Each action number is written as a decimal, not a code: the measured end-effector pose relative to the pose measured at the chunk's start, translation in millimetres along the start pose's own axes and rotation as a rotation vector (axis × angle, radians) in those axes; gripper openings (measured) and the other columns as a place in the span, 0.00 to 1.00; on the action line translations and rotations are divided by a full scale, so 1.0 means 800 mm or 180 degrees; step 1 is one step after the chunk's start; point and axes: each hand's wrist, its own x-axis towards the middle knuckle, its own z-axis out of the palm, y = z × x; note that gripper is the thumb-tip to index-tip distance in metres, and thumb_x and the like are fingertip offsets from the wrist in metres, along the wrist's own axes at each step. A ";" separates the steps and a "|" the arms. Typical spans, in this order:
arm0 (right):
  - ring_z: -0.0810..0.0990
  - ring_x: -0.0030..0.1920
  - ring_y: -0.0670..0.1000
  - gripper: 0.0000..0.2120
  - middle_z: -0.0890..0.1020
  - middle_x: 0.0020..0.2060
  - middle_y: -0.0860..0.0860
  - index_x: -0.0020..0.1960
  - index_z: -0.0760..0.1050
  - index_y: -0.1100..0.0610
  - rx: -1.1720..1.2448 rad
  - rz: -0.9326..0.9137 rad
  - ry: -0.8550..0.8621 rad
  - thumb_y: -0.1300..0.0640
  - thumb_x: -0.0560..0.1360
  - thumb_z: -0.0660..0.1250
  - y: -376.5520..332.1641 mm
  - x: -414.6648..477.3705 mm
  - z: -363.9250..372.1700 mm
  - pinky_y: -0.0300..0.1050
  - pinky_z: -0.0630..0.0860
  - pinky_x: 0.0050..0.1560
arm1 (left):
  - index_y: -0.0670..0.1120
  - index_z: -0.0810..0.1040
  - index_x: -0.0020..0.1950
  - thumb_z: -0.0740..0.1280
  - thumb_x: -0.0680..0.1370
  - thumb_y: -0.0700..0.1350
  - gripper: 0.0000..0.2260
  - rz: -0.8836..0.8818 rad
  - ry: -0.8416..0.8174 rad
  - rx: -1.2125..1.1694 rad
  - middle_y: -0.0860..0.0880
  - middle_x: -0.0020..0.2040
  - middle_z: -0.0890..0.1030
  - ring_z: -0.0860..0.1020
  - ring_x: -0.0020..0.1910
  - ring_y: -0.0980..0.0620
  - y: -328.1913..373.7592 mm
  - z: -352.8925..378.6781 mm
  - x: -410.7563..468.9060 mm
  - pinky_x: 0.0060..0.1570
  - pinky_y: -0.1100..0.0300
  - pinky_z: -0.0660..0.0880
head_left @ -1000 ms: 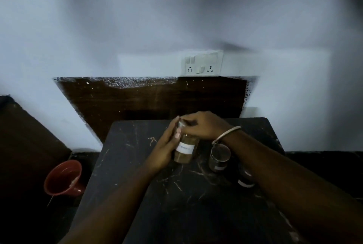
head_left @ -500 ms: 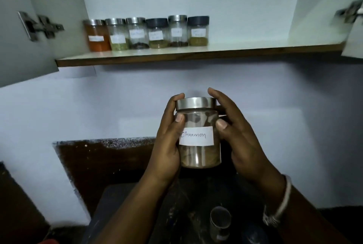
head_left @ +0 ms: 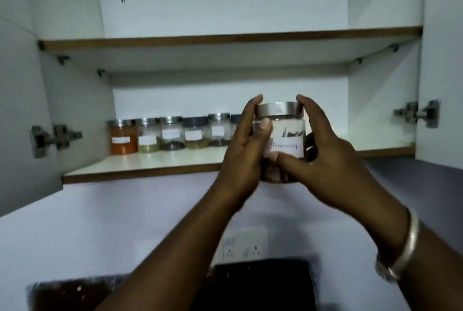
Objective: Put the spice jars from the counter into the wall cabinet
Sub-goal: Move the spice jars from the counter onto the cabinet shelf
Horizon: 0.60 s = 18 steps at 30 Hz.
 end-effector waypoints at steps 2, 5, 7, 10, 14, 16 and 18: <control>0.79 0.37 0.36 0.45 0.78 0.39 0.35 0.76 0.52 0.33 -0.0314 0.0092 0.0021 0.38 0.67 0.73 0.025 0.062 0.000 0.31 0.71 0.35 | 0.68 0.60 0.78 0.58 0.80 0.67 0.26 -0.0044 0.0058 0.0875 0.51 0.72 0.78 0.80 0.66 0.50 -0.011 -0.020 0.054 0.63 0.46 0.79; 0.82 0.43 0.50 0.45 0.82 0.48 0.47 0.77 0.53 0.40 -0.0609 0.0318 -0.0133 0.42 0.69 0.75 0.080 0.155 0.018 0.46 0.78 0.45 | 0.61 0.57 0.81 0.51 0.84 0.65 0.26 -0.0396 0.0019 0.2954 0.48 0.73 0.77 0.77 0.69 0.44 -0.066 -0.067 0.104 0.68 0.43 0.73; 0.83 0.50 0.58 0.46 0.82 0.54 0.54 0.79 0.53 0.45 -0.0736 0.0499 -0.0318 0.46 0.70 0.76 0.121 0.205 0.038 0.52 0.81 0.52 | 0.59 0.61 0.81 0.49 0.84 0.64 0.25 -0.0791 -0.0248 0.3771 0.46 0.73 0.77 0.74 0.71 0.41 -0.102 -0.083 0.109 0.68 0.42 0.71; 0.82 0.54 0.62 0.46 0.81 0.60 0.59 0.79 0.52 0.49 -0.0894 0.0703 -0.0672 0.50 0.71 0.76 0.179 0.259 0.079 0.54 0.80 0.56 | 0.60 0.70 0.74 0.50 0.82 0.63 0.23 -0.1003 -0.0208 0.3885 0.46 0.72 0.77 0.74 0.70 0.41 -0.134 -0.090 0.121 0.67 0.40 0.71; 0.82 0.54 0.63 0.45 0.80 0.59 0.61 0.79 0.51 0.53 -0.0866 0.0985 -0.0748 0.55 0.72 0.76 0.226 0.293 0.129 0.56 0.80 0.56 | 0.60 0.73 0.71 0.52 0.81 0.61 0.21 -0.1147 -0.0299 0.3870 0.47 0.73 0.75 0.72 0.71 0.43 -0.143 -0.094 0.130 0.68 0.39 0.68; 0.81 0.55 0.64 0.47 0.80 0.60 0.62 0.79 0.49 0.54 -0.0820 0.1096 -0.0790 0.58 0.71 0.76 0.242 0.300 0.152 0.57 0.81 0.56 | 0.60 0.74 0.71 0.53 0.81 0.61 0.21 -0.1122 -0.0281 0.3939 0.48 0.73 0.75 0.72 0.71 0.43 -0.147 -0.093 0.129 0.68 0.39 0.68; 0.81 0.53 0.62 0.48 0.79 0.60 0.62 0.79 0.46 0.55 -0.0698 0.1234 -0.0796 0.59 0.72 0.76 0.257 0.301 0.170 0.54 0.79 0.51 | 0.59 0.75 0.70 0.53 0.81 0.61 0.21 -0.1073 -0.0276 0.4021 0.49 0.72 0.76 0.73 0.70 0.43 -0.150 -0.092 0.130 0.67 0.40 0.68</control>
